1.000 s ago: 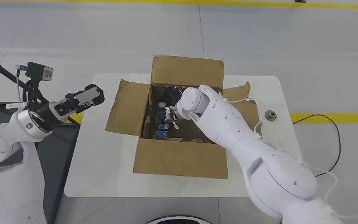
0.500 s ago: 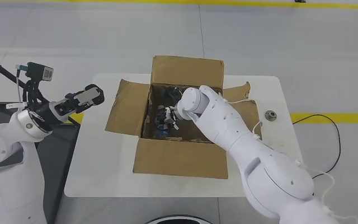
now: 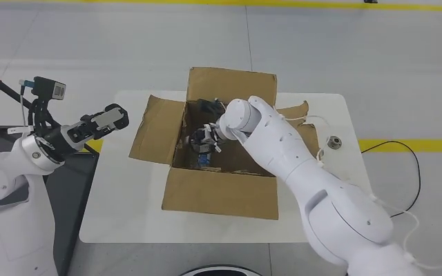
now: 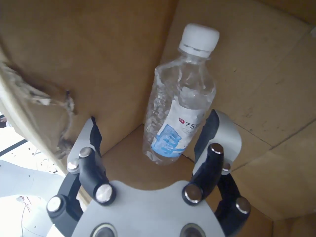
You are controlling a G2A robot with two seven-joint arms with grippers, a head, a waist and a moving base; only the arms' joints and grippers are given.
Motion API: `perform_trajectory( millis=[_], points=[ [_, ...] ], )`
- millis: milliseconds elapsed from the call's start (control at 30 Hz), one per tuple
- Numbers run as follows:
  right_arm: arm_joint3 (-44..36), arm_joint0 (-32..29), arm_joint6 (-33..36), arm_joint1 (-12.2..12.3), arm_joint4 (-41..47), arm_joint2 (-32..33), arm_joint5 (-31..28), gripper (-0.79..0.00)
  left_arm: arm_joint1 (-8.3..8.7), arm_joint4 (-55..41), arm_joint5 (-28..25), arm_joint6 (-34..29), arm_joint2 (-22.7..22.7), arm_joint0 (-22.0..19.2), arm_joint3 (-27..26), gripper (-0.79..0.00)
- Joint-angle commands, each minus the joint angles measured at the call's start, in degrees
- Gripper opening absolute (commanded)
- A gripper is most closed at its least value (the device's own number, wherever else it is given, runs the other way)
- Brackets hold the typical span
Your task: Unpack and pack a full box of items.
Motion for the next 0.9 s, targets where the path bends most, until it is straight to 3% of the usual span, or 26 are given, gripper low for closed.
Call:
perform_trajectory(
  millis=[0,200,633,867],
  points=[
    [-1.38,0.13,0.06,0.76,-0.47,0.94,0.43,0.0,0.0,0.0,0.0,0.0,0.0,0.0,0.0,0.0],
    [-7.5,0.01,1.41,3.88,-1.35,4.79,2.55,0.0,0.0,0.0,0.0,0.0,0.0,0.0,0.0,0.0],
    [-8.33,0.44,0.43,4.02,-1.27,5.39,1.45,0.0,0.0,0.0,0.0,0.0,0.0,0.0,0.0,0.0],
    [-13.95,4.76,4.61,8.69,-9.82,10.18,0.32,0.0,0.0,0.0,0.0,0.0,0.0,0.0,0.0,0.0]
  ],
)
